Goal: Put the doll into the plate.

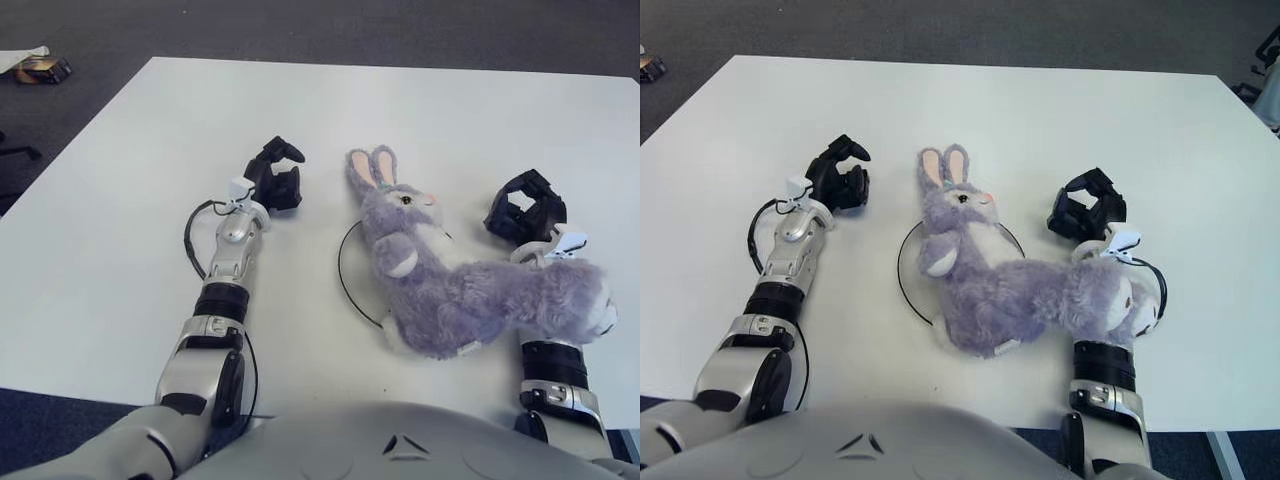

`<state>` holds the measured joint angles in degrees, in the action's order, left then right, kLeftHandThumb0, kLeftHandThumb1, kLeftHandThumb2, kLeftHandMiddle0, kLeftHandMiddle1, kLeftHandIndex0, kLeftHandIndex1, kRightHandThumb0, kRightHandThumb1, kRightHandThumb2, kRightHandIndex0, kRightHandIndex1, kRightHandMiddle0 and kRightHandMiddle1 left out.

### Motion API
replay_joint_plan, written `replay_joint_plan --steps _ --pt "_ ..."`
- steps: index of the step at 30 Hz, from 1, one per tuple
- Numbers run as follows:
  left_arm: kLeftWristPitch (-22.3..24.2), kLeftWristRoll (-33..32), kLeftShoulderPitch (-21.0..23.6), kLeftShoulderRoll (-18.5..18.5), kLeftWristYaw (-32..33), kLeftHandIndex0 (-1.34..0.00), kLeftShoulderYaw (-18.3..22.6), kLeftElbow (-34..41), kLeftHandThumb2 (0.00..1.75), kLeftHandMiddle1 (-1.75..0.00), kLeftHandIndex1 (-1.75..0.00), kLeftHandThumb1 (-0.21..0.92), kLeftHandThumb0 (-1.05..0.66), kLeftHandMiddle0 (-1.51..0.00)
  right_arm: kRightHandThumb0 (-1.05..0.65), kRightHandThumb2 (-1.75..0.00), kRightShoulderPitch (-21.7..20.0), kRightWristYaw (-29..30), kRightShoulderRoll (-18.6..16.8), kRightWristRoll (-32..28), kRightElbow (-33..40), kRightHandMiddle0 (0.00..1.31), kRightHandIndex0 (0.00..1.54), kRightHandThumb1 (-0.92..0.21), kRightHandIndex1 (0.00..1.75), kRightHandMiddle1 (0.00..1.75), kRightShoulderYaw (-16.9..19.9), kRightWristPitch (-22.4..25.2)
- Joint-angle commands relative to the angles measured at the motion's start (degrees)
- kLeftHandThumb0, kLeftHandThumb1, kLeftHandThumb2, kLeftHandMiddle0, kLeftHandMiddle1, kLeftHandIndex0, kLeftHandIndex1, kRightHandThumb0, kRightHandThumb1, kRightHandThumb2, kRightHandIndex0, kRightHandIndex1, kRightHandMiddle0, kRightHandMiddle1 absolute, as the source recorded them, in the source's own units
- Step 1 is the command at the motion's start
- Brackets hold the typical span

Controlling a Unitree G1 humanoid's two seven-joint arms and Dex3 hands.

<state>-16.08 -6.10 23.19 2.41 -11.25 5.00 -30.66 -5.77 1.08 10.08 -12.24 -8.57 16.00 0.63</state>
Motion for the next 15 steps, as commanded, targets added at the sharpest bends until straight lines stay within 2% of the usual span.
replay_joint_plan --steps 1,10,15 --pt "0.9 1.1 -3.3 0.0 1.5 -0.56 -0.2 -1.3 1.23 -1.75 -1.75 0.39 -0.46 -1.31 -0.46 -1.23 2.9 -1.9 -0.8 -2.4 -2.0 0.55 1.29 -0.39 1.75 1.75 -0.4 8.0" --pt "1.0 1.8 -3.4 -0.2 3.6 -0.56 -0.2 -1.5 1.23 -1.75 -1.75 0.39 -0.46 -1.31 -0.45 -1.21 1.0 -6.4 1.9 -5.2 -2.3 0.54 1.29 -0.41 1.75 1.75 -0.5 18.2" --pt "0.9 2.0 -3.4 -0.6 4.5 -0.56 -0.2 -1.7 1.23 -1.75 -1.75 0.39 -0.46 -1.32 -0.45 -1.19 0.4 -7.3 2.7 -5.2 -2.7 0.54 1.29 -0.42 1.75 1.75 -0.5 20.3"
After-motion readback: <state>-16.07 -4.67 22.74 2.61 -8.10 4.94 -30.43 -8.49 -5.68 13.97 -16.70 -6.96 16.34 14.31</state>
